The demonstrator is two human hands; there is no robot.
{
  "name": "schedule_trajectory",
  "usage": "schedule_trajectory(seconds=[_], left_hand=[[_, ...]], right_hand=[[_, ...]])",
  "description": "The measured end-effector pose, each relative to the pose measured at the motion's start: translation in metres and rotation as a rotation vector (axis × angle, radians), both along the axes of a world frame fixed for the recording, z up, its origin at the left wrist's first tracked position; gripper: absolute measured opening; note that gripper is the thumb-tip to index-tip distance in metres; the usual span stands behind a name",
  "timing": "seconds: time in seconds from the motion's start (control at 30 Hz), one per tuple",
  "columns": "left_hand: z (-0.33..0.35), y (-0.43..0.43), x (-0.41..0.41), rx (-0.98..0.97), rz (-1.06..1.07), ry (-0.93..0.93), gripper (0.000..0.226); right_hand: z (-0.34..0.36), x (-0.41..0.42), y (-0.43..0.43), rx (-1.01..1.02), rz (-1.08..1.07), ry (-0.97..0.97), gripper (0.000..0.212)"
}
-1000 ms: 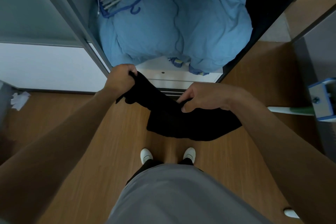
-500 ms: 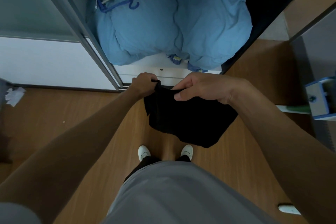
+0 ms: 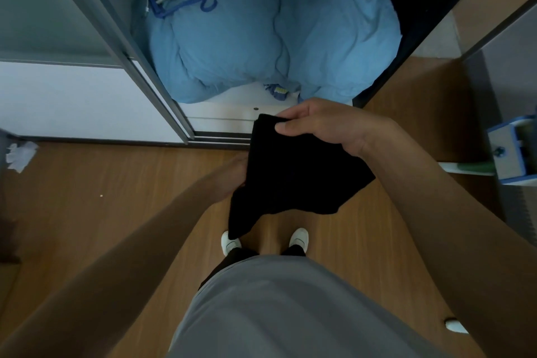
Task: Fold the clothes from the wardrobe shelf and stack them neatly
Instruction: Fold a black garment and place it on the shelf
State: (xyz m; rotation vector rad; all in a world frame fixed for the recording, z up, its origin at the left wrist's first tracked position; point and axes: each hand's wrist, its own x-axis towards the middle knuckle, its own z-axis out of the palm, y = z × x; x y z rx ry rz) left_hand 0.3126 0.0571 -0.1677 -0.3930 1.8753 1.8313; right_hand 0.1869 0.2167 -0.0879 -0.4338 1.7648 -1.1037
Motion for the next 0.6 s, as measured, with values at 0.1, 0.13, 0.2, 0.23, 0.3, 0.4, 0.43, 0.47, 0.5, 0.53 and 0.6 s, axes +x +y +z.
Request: schedule_trajectory(seconds=[0.1, 0.13, 0.2, 0.23, 0.3, 0.4, 0.43, 0.47, 0.5, 0.53, 0.6], left_hand=[[-0.010, -0.013, 0.010, 0.259, 0.014, 0.001, 0.067], [-0.013, -0.018, 0.013, 0.326, 0.002, -0.040, 0.070], [-0.015, -0.024, 0.014, 0.225, -0.125, -0.036, 0.080], [-0.014, -0.023, 0.014, 0.122, -0.189, -0.018, 0.089], [-0.012, -0.020, 0.008, -0.009, -0.214, -0.027, 0.087], [-0.005, -0.014, -0.003, 0.041, -0.099, -0.002, 0.062], [-0.003, -0.014, -0.005, 0.104, -0.047, 0.005, 0.060], [-0.001, -0.015, -0.008, 0.176, 0.011, 0.006, 0.059], [0.000, -0.016, -0.010, 0.241, 0.073, -0.002, 0.059], [0.003, -0.017, -0.013, 0.301, 0.130, -0.006, 0.059], [0.010, -0.017, -0.018, 0.383, 0.227, -0.011, 0.056]], right_hand=[[0.000, -0.009, -0.001, 0.012, -0.036, 0.019, 0.014], [0.001, -0.013, -0.002, 0.032, -0.032, 0.030, 0.010], [0.005, -0.022, -0.004, 0.075, -0.020, 0.033, 0.011], [0.007, -0.027, -0.005, 0.090, -0.030, 0.029, 0.011], [0.009, -0.036, -0.011, 0.110, -0.083, 0.059, 0.008], [0.006, -0.047, -0.018, 0.017, -0.286, 0.078, 0.013], [0.003, -0.051, -0.018, -0.059, -0.374, 0.037, 0.017], [-0.002, -0.055, -0.016, -0.122, -0.467, -0.005, 0.021], [-0.007, -0.058, -0.011, -0.143, -0.553, -0.026, 0.025], [-0.014, -0.060, -0.003, -0.124, -0.618, -0.021, 0.029], [-0.036, -0.054, 0.016, -0.004, -0.689, -0.024, 0.046]])
